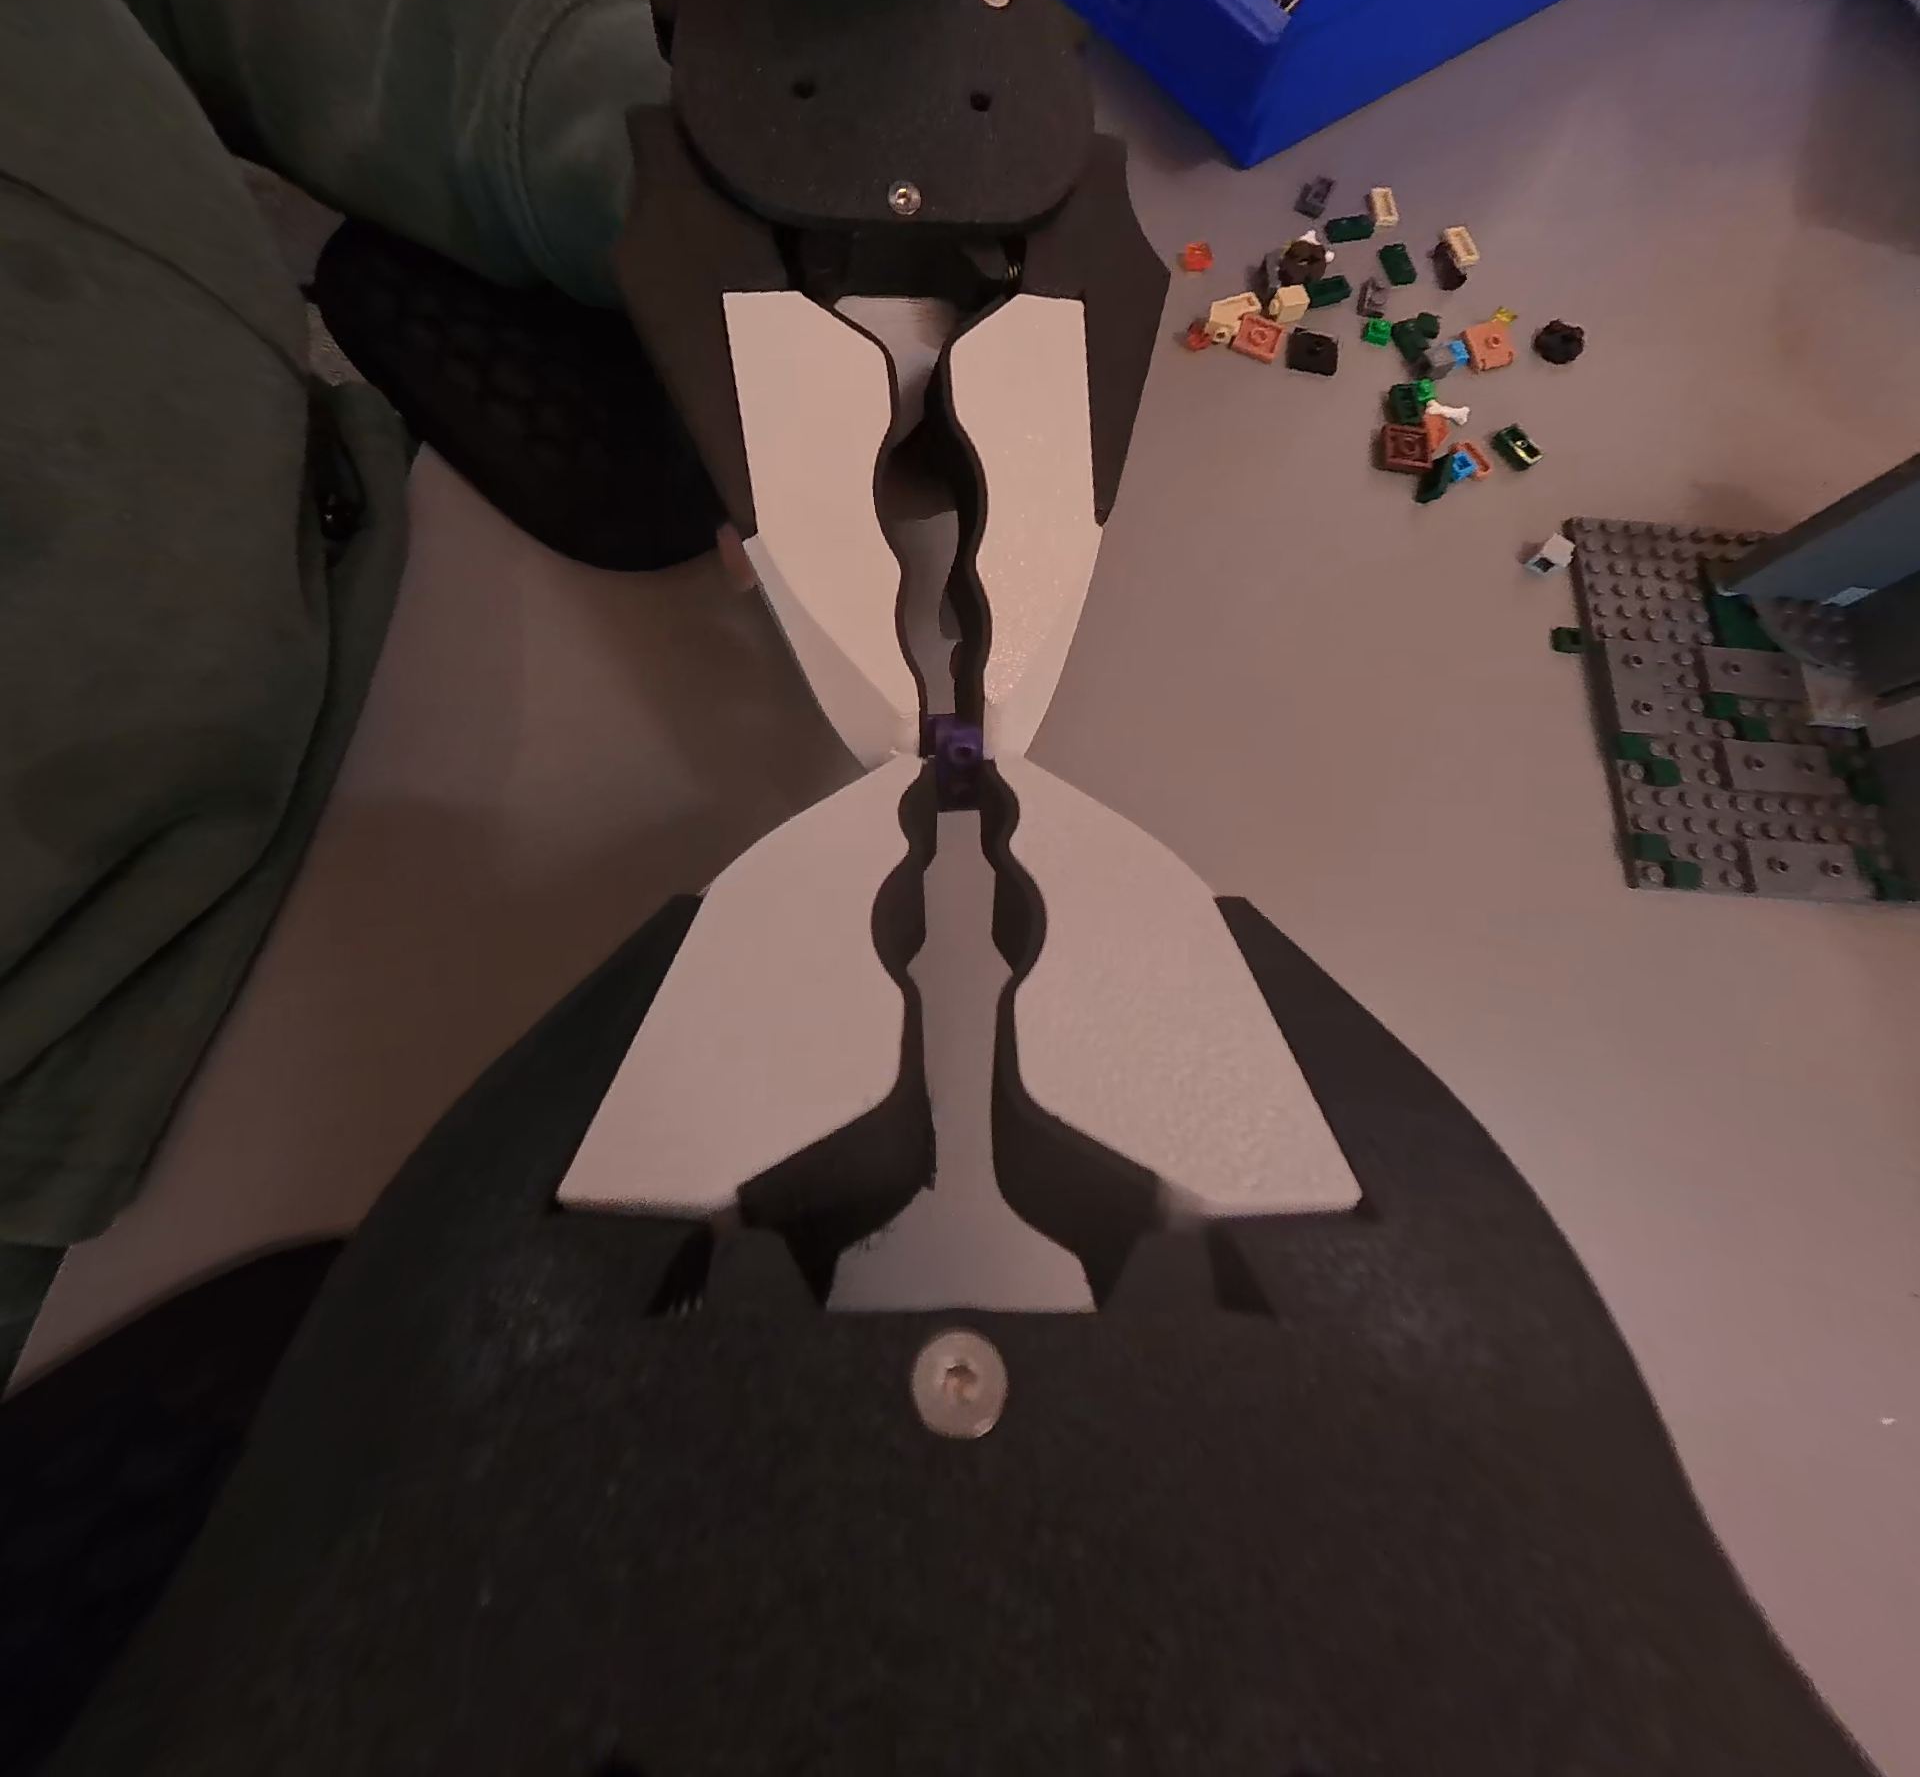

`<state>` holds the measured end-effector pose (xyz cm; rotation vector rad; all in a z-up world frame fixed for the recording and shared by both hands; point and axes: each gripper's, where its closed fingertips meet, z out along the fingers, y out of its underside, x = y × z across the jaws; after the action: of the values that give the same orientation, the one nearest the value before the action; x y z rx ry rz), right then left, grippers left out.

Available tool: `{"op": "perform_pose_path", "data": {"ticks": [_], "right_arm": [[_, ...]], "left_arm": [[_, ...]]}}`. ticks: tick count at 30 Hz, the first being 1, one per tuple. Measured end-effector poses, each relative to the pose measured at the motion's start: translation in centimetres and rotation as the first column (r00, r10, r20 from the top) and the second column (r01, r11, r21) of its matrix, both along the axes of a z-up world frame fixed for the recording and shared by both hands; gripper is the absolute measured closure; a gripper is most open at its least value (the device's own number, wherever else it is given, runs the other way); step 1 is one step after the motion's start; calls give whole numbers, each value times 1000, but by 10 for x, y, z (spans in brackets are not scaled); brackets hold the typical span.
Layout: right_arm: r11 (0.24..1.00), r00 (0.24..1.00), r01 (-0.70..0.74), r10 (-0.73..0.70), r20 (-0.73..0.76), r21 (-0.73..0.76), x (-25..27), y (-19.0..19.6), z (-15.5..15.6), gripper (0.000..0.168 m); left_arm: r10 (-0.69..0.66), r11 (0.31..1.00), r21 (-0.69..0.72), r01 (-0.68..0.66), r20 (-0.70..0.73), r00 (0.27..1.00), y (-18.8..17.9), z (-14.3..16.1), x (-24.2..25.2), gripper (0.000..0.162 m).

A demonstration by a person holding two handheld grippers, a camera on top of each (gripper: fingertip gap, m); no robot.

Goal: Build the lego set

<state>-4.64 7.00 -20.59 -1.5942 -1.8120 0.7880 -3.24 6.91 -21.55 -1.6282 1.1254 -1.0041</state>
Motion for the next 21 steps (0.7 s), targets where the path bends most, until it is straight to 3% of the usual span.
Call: {"op": "perform_pose_path", "data": {"ticks": [9,15,21], "right_arm": [[993,989,86,-95,-114,-78,19,18,24,150],[971,958,230,-238,160,67,92,69,-7,145],[981,897,174,-193,397,82,112,78,-56,140]], "left_arm": [[13,998,-65,-9,55,998,4,6,-4,154],[20,997,-73,-18,33,999,6,0,-4,154],[12,998,-68,-13,-14,1000,4,-8,-1,154]]}}
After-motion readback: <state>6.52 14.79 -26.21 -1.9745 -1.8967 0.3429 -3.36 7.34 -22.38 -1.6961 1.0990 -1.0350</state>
